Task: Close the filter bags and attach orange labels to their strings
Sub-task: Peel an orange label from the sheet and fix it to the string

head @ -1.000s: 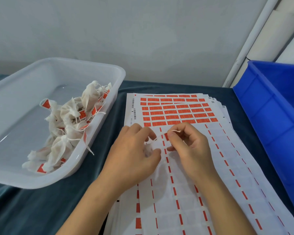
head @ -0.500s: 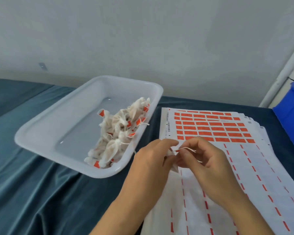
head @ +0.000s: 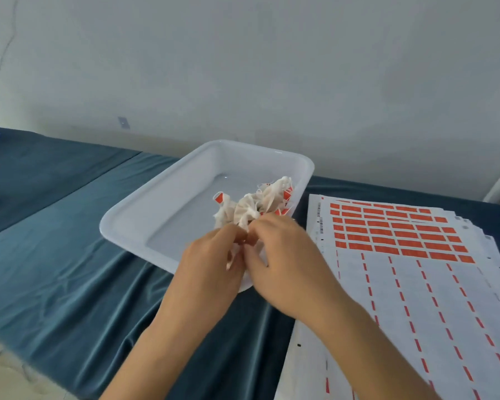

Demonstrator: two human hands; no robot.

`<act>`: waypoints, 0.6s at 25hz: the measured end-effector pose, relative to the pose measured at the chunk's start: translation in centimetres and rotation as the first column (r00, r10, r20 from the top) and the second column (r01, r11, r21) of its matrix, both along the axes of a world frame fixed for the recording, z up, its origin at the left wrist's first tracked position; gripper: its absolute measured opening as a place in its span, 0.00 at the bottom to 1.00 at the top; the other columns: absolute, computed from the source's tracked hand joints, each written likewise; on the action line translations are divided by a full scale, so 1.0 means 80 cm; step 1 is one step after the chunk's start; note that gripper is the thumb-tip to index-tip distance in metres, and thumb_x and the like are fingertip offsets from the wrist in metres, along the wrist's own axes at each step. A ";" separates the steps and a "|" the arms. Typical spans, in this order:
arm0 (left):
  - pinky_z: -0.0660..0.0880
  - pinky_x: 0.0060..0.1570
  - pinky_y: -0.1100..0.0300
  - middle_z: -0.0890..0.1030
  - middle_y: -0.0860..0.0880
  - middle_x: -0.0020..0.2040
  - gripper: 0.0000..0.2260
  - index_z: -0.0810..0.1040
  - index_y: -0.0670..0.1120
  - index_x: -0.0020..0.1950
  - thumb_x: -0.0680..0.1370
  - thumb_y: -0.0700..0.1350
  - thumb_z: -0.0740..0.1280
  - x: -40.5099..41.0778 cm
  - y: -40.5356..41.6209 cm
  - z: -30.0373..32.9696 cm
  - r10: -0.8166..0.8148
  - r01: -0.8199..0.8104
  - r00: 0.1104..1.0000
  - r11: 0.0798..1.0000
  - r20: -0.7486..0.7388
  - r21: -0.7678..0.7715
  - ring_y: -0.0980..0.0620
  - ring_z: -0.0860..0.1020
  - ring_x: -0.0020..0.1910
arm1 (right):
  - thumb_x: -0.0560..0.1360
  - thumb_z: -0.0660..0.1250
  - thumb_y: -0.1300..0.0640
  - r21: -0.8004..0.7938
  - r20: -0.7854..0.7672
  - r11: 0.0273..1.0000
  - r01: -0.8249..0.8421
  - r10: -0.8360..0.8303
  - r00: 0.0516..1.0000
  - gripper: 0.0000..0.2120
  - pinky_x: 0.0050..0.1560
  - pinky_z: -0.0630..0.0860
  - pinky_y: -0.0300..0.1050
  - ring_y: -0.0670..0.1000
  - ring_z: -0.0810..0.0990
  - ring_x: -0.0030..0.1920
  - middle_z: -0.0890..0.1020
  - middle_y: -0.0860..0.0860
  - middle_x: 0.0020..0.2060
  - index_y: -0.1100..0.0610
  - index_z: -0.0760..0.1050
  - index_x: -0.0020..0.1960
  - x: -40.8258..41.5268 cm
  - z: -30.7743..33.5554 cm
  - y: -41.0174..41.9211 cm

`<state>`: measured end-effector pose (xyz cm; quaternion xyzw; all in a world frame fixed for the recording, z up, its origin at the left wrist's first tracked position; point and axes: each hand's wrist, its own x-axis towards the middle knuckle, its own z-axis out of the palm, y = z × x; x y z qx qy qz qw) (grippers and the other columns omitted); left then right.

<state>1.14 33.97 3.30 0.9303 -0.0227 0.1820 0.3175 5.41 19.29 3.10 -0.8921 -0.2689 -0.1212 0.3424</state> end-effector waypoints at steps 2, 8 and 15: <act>0.78 0.44 0.54 0.82 0.60 0.44 0.09 0.80 0.55 0.52 0.78 0.41 0.67 -0.004 -0.001 -0.005 -0.042 0.042 0.999 0.999 0.004 0.019 0.57 0.79 0.45 | 0.82 0.64 0.49 0.003 -0.007 1.000 -0.005 0.005 1.000 0.04 0.63 0.76 0.47 0.43 0.73 0.56 0.77 0.40 0.51 0.47 0.75 0.50 -0.003 -0.001 -0.004; 0.73 0.43 0.47 0.82 0.58 0.44 0.09 0.81 0.50 0.51 0.72 0.44 0.66 -0.005 -0.035 0.006 0.008 -0.066 0.973 0.967 0.229 0.248 0.47 0.75 0.49 | 0.83 0.62 0.50 0.063 -0.014 0.998 0.027 -0.026 1.000 0.06 0.62 0.77 0.45 0.43 0.75 0.56 0.80 0.41 0.52 0.47 0.77 0.54 -0.014 0.017 -0.031; 0.71 0.45 0.60 0.78 0.57 0.44 0.12 0.77 0.50 0.49 0.69 0.39 0.70 0.000 -0.125 0.000 -0.198 0.169 0.943 0.977 0.268 0.130 0.54 0.72 0.48 | 0.83 0.63 0.45 0.043 -0.083 0.977 0.208 -0.204 0.975 0.03 0.45 0.74 0.31 0.44 0.79 0.49 0.78 0.37 0.50 0.42 0.71 0.52 -0.036 0.028 -0.107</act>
